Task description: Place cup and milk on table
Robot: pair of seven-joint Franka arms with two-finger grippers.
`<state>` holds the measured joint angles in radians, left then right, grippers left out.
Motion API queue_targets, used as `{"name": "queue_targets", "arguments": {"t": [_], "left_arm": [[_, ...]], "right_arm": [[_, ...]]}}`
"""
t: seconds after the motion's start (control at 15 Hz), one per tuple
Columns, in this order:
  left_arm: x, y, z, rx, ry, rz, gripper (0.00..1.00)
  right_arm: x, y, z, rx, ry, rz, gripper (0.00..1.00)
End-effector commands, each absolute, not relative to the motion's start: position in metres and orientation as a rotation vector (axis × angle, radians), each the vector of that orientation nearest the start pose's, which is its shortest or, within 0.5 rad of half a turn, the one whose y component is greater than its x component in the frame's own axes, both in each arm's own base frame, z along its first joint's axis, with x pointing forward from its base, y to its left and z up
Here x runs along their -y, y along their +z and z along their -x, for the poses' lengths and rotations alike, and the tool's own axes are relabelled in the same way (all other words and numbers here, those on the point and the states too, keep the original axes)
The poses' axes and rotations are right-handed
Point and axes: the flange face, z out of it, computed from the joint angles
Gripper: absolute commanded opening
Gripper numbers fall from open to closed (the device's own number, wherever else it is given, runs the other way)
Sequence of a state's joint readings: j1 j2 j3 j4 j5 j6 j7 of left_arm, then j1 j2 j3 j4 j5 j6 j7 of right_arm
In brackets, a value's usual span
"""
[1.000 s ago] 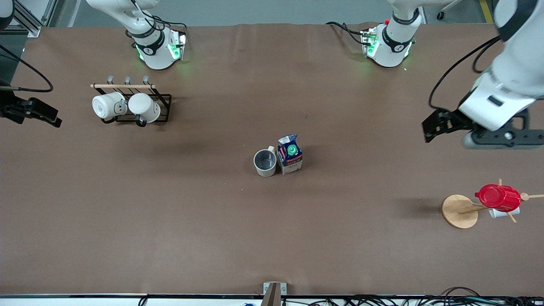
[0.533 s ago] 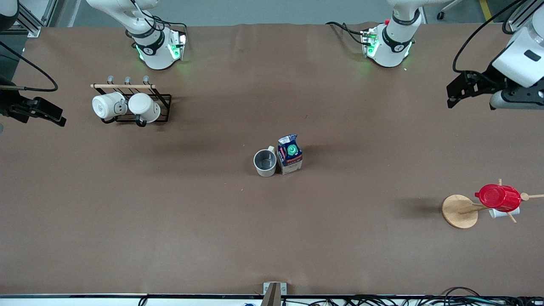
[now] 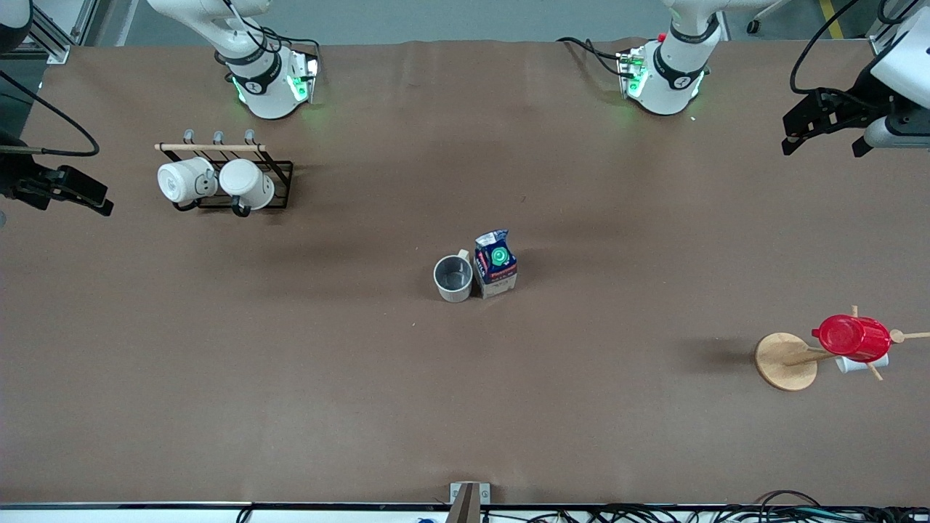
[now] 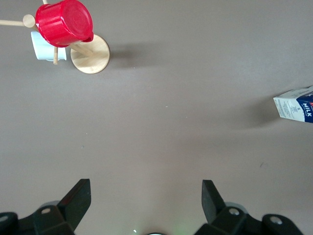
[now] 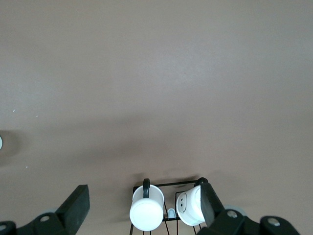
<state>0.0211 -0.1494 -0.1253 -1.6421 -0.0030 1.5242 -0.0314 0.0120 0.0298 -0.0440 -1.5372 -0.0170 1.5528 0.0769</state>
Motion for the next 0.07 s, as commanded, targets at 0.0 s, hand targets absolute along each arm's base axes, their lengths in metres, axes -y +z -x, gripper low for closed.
{"name": "queue_targets", "arguments": {"t": [0.0], "left_arm": [[0.0641, 0.6729, -0.497, -0.146, -0.062, 3.129, 1.0]], "right_arm": [[0.0187, 0.6273, -0.5564, -0.174, 0.022, 3.139, 1.0]]}}
